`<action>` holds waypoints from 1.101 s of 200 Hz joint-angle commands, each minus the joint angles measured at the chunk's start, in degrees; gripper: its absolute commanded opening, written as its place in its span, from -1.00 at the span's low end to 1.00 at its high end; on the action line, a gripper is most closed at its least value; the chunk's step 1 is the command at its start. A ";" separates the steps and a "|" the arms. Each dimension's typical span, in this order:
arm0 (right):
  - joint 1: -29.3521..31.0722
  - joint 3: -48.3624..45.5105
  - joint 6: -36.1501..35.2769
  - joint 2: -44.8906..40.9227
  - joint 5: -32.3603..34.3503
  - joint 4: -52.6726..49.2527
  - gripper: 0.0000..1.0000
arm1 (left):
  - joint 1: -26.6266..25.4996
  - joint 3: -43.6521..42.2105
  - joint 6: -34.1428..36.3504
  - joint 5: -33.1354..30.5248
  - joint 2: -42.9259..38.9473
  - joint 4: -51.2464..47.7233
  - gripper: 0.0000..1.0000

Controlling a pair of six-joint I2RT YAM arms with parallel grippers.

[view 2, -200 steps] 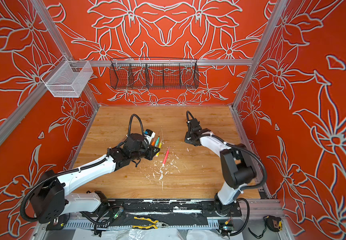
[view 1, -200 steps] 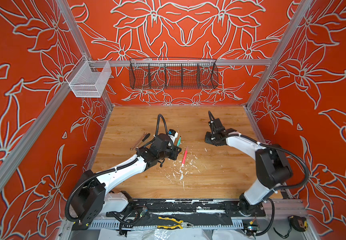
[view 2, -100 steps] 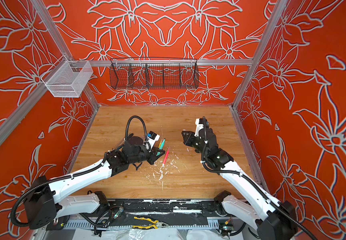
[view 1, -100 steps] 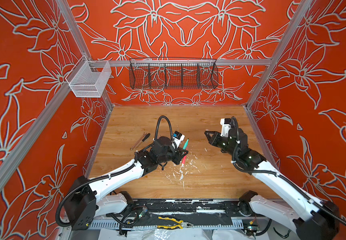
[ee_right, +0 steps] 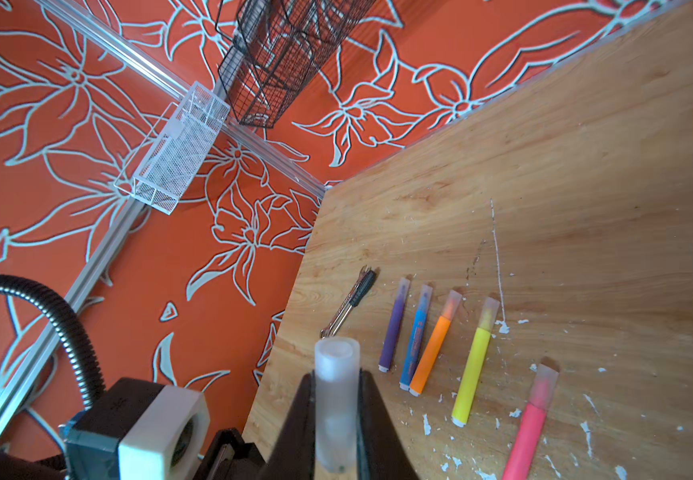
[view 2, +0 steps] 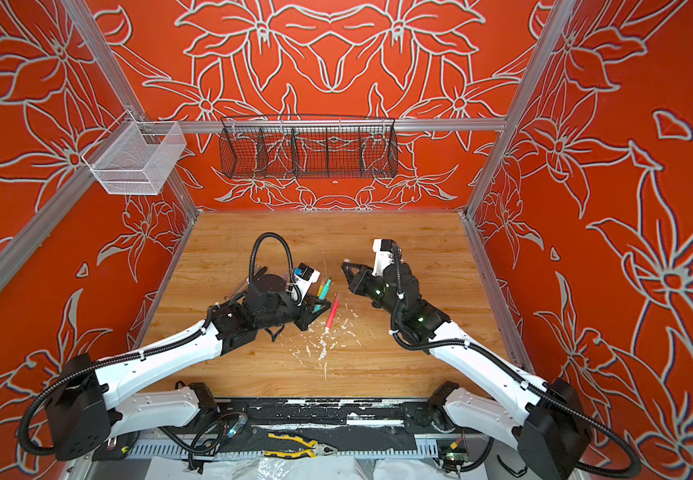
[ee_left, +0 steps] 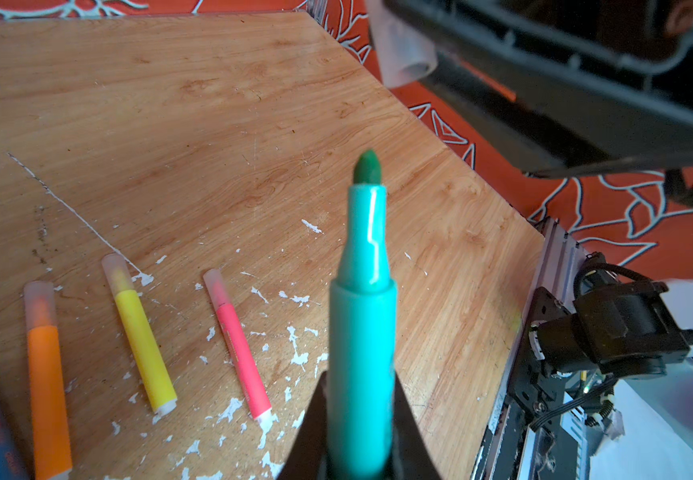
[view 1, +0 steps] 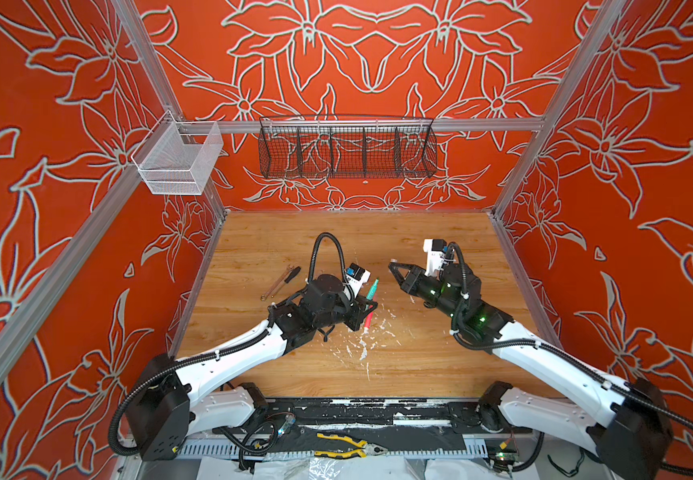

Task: Insert the pens into the pen caps
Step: 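Lift the cap and carry it toward the green marker tip with the right gripper, then align the cap over the green marker tip held upright by the left gripper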

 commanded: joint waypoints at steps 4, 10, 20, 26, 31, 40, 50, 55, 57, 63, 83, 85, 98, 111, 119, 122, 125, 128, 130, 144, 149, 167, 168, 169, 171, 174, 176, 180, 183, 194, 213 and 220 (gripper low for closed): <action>1.46 -0.06 1.20 0.81 0.48 4.27 -0.85 | -0.42 -0.44 0.89 -0.15 -1.14 1.29 -1.00; 1.74 -0.02 1.16 1.08 0.71 4.61 -0.85 | -0.42 -0.45 0.92 -0.07 -1.21 1.30 -1.00; 2.08 -0.18 1.10 1.52 0.88 5.21 -0.85 | -0.42 -0.44 0.93 0.02 -1.18 1.32 -1.00; 2.23 -0.10 1.07 1.76 1.03 5.39 -0.85 | -0.42 -0.44 0.92 0.02 -1.19 1.38 -1.00; 2.31 0.04 1.04 1.98 1.05 5.52 -0.85 | -0.42 -0.52 0.85 0.11 -1.21 1.38 -1.00; 2.40 0.07 0.97 2.34 1.01 5.77 -0.85 | -0.42 -0.49 0.79 0.02 -1.21 1.38 -1.00; 2.54 0.01 0.99 2.52 1.10 6.28 -0.85 | -0.42 -0.52 0.83 0.01 -1.19 1.38 -1.00; 2.65 -0.01 1.02 2.63 1.21 6.52 -0.85 | -0.42 -0.52 0.80 -0.01 -1.21 1.34 -1.00; 2.64 -0.01 0.98 2.65 1.20 6.64 -0.85 | -0.40 -0.55 0.85 -0.03 -1.21 1.37 -1.00; 2.80 0.02 0.98 2.67 1.17 6.76 -0.85 | -0.42 -0.53 0.83 -0.10 -1.21 1.38 -1.00; 3.13 -0.19 0.87 2.67 1.19 7.10 -0.85 | -0.42 -0.52 0.77 -0.26 -1.05 1.47 -1.00; 3.15 -0.27 0.86 2.57 1.20 7.11 -0.85 | -0.42 -0.52 0.77 -0.28 -1.04 1.47 -1.00; 3.47 -0.77 0.93 2.43 1.48 7.42 -0.85 | -0.42 -0.52 0.70 -0.27 -0.91 1.47 -1.00; 3.52 -1.17 0.86 2.34 1.67 7.54 -0.84 | -0.42 -0.46 0.67 -0.37 -0.93 1.38 -1.00; 3.69 -1.40 0.94 2.36 1.74 7.87 -0.84 | -0.42 -0.44 0.68 -0.41 -0.93 1.38 -1.00; 3.77 -1.48 0.92 2.36 1.72 8.02 -0.84 | -0.42 -0.44 0.65 -0.40 -0.87 1.38 -1.00; 3.77 -1.58 0.92 2.33 1.80 8.14 -0.84 | -0.42 -0.44 0.66 -0.47 -0.94 1.38 -1.00; 3.82 -1.65 0.96 2.36 1.75 8.24 -0.84 | -0.42 -0.44 0.64 -0.52 -0.95 1.36 -1.00; 3.85 -1.65 0.95 2.36 1.71 8.32 -0.84 | -0.42 -0.44 0.67 -0.55 -0.88 1.38 -1.00; 4.17 -1.85 0.93 2.46 1.73 8.77 -0.84 | -0.42 -0.52 0.57 -0.68 -0.96 1.38 -1.00; 4.29 -2.02 0.87 2.53 1.81 8.78 -0.84 | -0.42 -0.53 0.51 -0.82 -0.98 1.38 -1.00; 4.62 -2.37 0.86 2.83 2.11 9.17 -0.84 | -0.42 -0.69 0.42 -0.94 -1.03 1.63 -1.00; 4.68 -2.42 0.86 2.85 2.11 9.20 -0.84 | -0.46 -0.70 0.37 -0.97 -1.03 1.64 -1.00; 4.67 -2.49 0.86 2.90 2.11 9.26 -0.84 | -0.48 -0.70 0.40 -0.89 -1.03 1.60 -1.00; 4.66 -2.50 0.88 2.89 2.11 9.34 -0.84 | -0.43 -0.63 0.37 -0.88 -1.03 1.64 -1.00; 4.68 -2.59 0.93 2.87 2.21 9.50 -0.84 | -0.42 -0.62 0.34 -0.84 -1.03 1.60 -1.00; 4.73 -2.63 0.98 2.86 2.20 9.60 -0.84 | -0.42 -0.61 0.29 -0.89 -1.03 1.64 -1.00; 4.79 -2.77 0.98 2.95 2.12 9.86 -0.84 | -0.42 -0.61 0.31 -0.85 -0.95 1.60 -1.00; 4.87 -2.84 1.07 3.05 2.11 10.11 -0.84 | -0.42 -0.61 0.32 -0.90 -0.93 1.58 -1.00; 4.96 -3.06 1.06 3.14 1.83 10.66 -0.84 | -0.42 -0.53 0.17 -1.09 -0.81 1.47 -1.00; 5.51 -3.46 1.17 3.35 1.71 11.62 -0.84 | -0.42 -0.48 0.04 -1.38 -0.77 1.38 -1.00; 5.78 -3.81 1.21 3.30 1.96 12.13 -0.84 | -0.42 -0.60 -0.16 -1.55 -0.72 1.51 -1.00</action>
